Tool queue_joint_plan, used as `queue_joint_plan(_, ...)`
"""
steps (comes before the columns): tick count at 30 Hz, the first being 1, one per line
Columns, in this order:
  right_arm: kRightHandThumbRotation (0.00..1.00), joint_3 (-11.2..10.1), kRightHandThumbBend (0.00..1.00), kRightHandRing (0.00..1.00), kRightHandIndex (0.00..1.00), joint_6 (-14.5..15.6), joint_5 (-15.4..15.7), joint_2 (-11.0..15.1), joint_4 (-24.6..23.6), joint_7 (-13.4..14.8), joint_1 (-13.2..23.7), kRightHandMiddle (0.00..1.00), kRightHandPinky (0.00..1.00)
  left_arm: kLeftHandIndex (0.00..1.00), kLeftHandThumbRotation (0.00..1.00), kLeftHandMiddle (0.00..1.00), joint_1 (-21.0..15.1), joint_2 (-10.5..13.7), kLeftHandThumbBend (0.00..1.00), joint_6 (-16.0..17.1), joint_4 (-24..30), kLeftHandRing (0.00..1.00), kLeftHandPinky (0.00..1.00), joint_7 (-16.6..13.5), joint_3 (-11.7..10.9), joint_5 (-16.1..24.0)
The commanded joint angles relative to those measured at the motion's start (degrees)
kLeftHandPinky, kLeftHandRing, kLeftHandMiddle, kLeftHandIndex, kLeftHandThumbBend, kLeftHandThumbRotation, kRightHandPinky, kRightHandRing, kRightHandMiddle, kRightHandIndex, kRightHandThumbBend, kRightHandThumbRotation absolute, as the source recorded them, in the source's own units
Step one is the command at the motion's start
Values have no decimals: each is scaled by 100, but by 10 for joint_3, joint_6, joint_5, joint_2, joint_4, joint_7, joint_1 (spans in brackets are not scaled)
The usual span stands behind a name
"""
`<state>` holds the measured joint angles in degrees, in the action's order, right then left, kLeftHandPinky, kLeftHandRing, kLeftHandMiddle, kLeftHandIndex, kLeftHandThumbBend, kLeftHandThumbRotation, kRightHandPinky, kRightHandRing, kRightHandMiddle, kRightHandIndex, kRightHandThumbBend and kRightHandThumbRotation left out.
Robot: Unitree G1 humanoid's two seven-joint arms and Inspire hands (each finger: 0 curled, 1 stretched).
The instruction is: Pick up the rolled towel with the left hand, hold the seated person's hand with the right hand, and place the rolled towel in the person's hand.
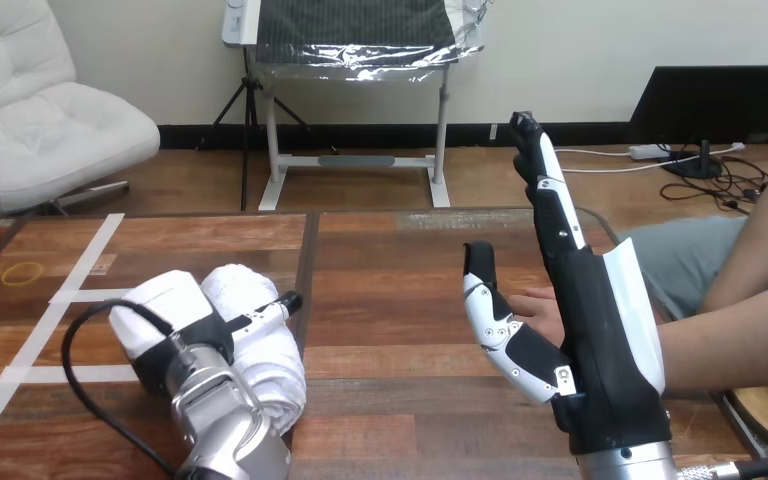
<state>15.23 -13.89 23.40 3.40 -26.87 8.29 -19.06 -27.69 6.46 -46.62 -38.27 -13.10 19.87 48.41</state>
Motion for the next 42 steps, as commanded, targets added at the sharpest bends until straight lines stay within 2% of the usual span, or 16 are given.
queue_joint_plan(1, 0, -8, 0, 100, 100, 0, -2, -8, -27, -3, 22, 100, 100, 76, 100, 47, 1, 12, 100, -11, -36, 35, 27, 20, 26, 2)
queue_joint_plan(7, 0, -9, 0, 100, 100, 4, -4, -7, -30, -9, 23, 100, 100, 75, 100, 46, 4, 14, 100, -7, -31, 34, 27, 14, 29, -6)
queue_joint_plan(17, 0, -10, 0, 100, 100, 9, -8, -6, -35, -21, 24, 100, 100, 77, 100, 42, 2, 18, 100, -3, -31, 31, 25, 27, 42, -12)
queue_joint_plan(23, 0, -10, 0, 100, 100, 14, -6, -6, -40, -25, 23, 100, 100, 76, 100, 38, 2, 20, 100, 3, -29, 27, 21, 30, 45, -17)
queue_joint_plan(26, 0, -10, 0, 100, 100, 12, -7, -6, -39, -25, 24, 100, 100, 71, 99, 36, 5, 22, 100, 10, -21, 25, 19, 30, 44, -20)
queue_joint_plan(27, 0, -10, 0, 100, 100, 12, -7, -6, -39, -25, 24, 100, 100, 65, 94, 35, 7, 22, 97, 12, -17, 24, 18, 30, 43, -22)
queue_joint_plan(30, 0, -10, 0, 100, 100, 11, -8, -6, -39, -26, 23, 100, 100, 59, 85, 34, 12, 23, 93, 20, -5, 23, 17, 26, 40, -26)
queue_joint_plan(35, 0, -11, 0, 100, 100, 11, -9, -5, -39, -28, 23, 100, 100, 56, 61, 32, 22, 22, 83, 35, 12, 22, 16, 7, 30, -38)
queue_joint_plan(36, 0, -11, 0, 100, 100, 10, -10, -5, -38, -28, 23, 100, 100, 55, 50, 31, 25, 21, 80, 39, 15, 21, 15, 1, 28, -40)
queue_joint_plan(42, 0, -10, 0, 100, 100, 13, -8, -5, -41, -29, 20, 100, 100, 52, 27, 29, 30, 19, 72, 51, 18, 19, 14, -21, 24, -48)
